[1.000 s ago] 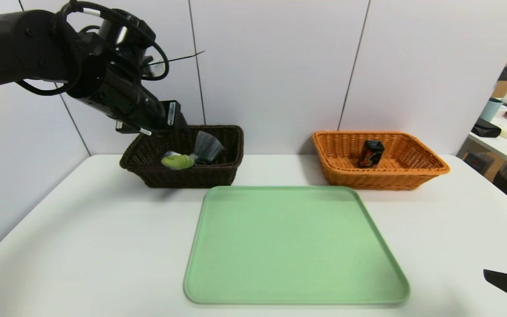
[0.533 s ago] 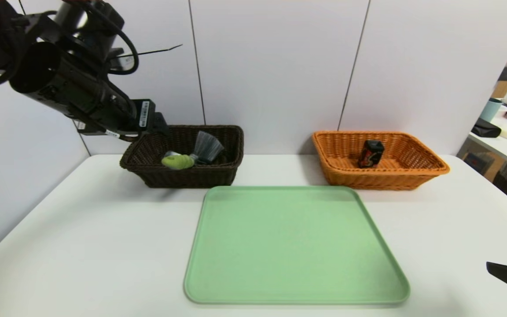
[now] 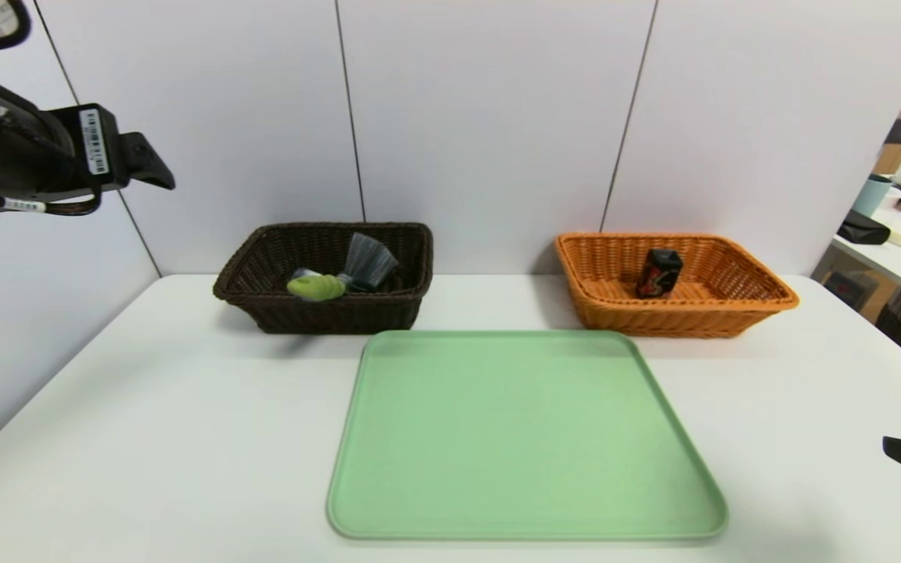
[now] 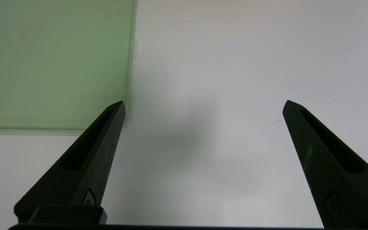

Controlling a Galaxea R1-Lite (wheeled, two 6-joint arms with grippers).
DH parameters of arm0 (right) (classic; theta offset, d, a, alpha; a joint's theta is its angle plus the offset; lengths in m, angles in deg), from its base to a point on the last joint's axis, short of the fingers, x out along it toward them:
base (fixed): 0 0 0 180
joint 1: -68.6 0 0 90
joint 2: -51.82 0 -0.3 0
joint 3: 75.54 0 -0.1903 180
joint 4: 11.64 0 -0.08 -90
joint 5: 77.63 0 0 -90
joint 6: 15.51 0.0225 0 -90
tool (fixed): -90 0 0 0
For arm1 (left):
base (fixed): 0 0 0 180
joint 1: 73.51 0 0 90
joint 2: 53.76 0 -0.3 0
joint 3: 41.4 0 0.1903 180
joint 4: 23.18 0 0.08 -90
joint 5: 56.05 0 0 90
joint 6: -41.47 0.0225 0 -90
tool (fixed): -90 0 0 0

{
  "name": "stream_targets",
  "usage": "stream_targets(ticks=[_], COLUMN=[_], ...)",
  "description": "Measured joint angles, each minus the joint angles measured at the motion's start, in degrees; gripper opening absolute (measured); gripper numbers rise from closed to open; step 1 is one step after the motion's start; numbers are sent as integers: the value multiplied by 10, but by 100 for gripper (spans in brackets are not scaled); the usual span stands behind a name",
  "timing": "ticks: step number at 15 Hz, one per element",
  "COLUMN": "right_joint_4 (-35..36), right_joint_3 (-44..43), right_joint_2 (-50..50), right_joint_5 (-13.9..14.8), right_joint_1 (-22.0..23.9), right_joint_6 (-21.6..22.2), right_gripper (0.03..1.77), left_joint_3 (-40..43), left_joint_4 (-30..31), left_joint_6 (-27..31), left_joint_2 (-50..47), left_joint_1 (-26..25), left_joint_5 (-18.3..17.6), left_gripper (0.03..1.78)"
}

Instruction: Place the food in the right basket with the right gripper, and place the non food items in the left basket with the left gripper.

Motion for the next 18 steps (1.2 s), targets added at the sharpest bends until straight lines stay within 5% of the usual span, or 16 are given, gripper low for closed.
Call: stream_targets(ticks=[3,11,14,18], right_joint_4=[3,14,11,15], right_joint_3=[0,11,19,50], right_joint_2=[-1,-49,-97,-179], right_joint_5=[0,0,5,7], right_joint_1=[19,62,64,64], right_joint_6=[-3,-2,-11,-60], right_gripper=[170,170,170,170], left_joint_3=[46,295,373,493], left_joint_4=[-3,5,10,74], left_joint_6=[-40,-35,21,166], left_joint_2=[-56,-311,-420,-558], left_joint_1=[-36,-119,-124,-125], left_joint_5=[2,3,1,-6], left_gripper=[166,169,169,169])
